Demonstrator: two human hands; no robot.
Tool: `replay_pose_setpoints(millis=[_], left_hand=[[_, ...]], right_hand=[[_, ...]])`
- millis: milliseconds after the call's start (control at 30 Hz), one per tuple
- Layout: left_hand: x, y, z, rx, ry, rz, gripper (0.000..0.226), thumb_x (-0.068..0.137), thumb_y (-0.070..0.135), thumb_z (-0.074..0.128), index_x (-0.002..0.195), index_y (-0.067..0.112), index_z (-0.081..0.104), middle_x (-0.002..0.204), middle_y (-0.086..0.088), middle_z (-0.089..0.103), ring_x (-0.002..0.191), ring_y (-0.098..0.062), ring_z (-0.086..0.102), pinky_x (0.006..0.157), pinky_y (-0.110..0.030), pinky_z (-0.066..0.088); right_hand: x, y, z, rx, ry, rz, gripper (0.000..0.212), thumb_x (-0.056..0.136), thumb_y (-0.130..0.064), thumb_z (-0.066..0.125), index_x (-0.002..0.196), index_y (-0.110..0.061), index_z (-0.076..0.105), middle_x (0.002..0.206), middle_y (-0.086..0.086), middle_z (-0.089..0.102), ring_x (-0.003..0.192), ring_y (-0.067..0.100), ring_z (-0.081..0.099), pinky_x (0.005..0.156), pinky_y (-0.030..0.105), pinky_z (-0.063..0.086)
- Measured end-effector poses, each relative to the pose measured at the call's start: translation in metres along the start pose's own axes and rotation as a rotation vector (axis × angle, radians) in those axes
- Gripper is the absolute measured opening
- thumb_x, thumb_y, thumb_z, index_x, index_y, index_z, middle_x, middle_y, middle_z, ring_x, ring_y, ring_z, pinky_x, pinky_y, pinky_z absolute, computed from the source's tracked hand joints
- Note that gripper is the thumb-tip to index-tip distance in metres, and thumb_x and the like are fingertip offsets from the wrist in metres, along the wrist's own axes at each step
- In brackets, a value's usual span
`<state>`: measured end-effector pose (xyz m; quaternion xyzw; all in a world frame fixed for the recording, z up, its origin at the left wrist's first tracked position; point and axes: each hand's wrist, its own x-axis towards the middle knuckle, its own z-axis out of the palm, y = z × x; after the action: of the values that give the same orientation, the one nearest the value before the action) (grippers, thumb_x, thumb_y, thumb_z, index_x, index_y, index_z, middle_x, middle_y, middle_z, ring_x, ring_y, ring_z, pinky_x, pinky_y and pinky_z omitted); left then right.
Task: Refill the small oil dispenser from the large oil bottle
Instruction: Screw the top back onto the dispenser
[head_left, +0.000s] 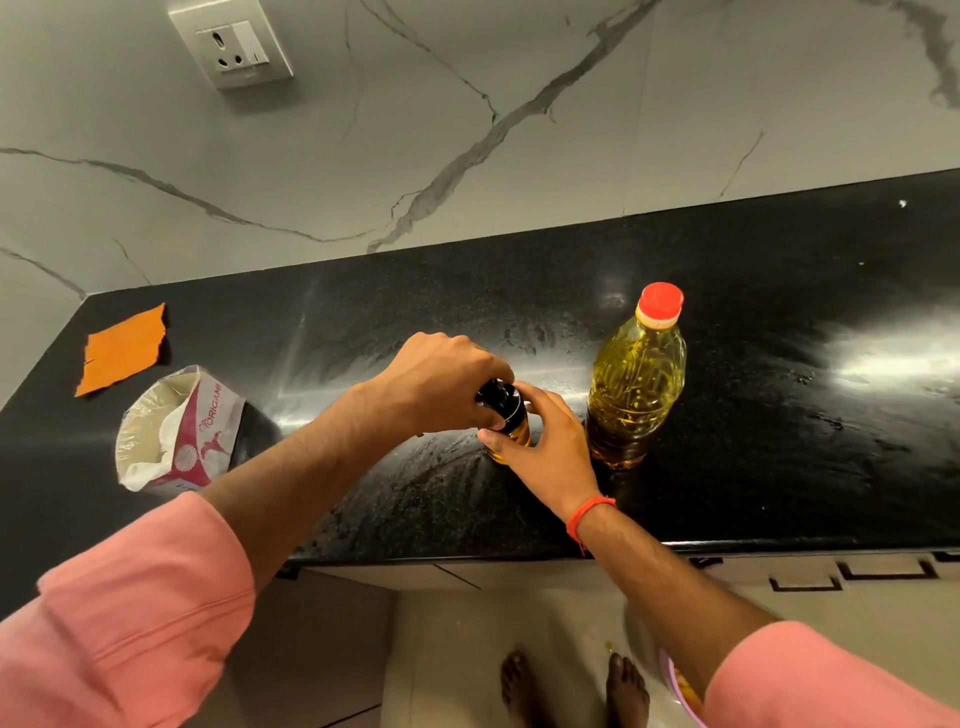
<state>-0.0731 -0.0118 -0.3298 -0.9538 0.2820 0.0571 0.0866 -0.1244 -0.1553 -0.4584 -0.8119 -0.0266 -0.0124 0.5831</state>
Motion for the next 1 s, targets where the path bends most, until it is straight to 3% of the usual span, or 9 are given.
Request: replay_pose_setpoints(millis=[233,433,833,1000], left_hand=[[0.001,0.004,0.002,-0.003,-0.002,-0.018,0.036,0.087,0.053,0.064,0.120,0.039,0.064,0.104,0.010,0.071,0.092,-0.018,0.069,0.064,-0.030,0.054],[0.006,0.001,-0.002,-0.072,-0.045,-0.056,0.029,0.090,0.041,0.071,0.119,0.034,0.070,0.103,0.006,0.074,0.092,-0.018,0.069,0.072,-0.037,0.060],[0.012,0.008,-0.011,0.069,-0.131,-0.056,0.015,0.089,0.036,0.067,0.097,0.025,0.075,0.082,0.001,0.070,0.071,-0.020,0.066,0.050,-0.026,0.042],[0.014,0.010,-0.009,0.085,-0.149,-0.074,0.018,0.090,0.036,0.068,0.095,0.021,0.075,0.079,-0.001,0.068,0.068,-0.020,0.065,0.048,-0.025,0.038]], right_hand=[[-0.001,0.001,0.002,-0.008,-0.001,0.005,0.061,0.077,-0.030,0.087,0.132,-0.029,0.060,0.126,-0.008,0.059,0.117,0.005,0.054,0.089,0.003,0.036],[-0.002,0.000,0.000,-0.010,-0.001,0.006,0.062,0.078,-0.029,0.086,0.133,-0.028,0.059,0.124,-0.011,0.056,0.115,0.003,0.052,0.087,0.001,0.034],[-0.002,0.004,0.001,-0.020,-0.009,0.002,0.060,0.077,-0.030,0.087,0.131,-0.032,0.061,0.126,-0.011,0.059,0.115,0.001,0.052,0.088,0.002,0.034],[-0.001,0.005,0.001,-0.029,-0.014,0.005,0.060,0.076,-0.031,0.087,0.130,-0.033,0.060,0.127,-0.011,0.059,0.116,0.003,0.053,0.090,0.003,0.034]])
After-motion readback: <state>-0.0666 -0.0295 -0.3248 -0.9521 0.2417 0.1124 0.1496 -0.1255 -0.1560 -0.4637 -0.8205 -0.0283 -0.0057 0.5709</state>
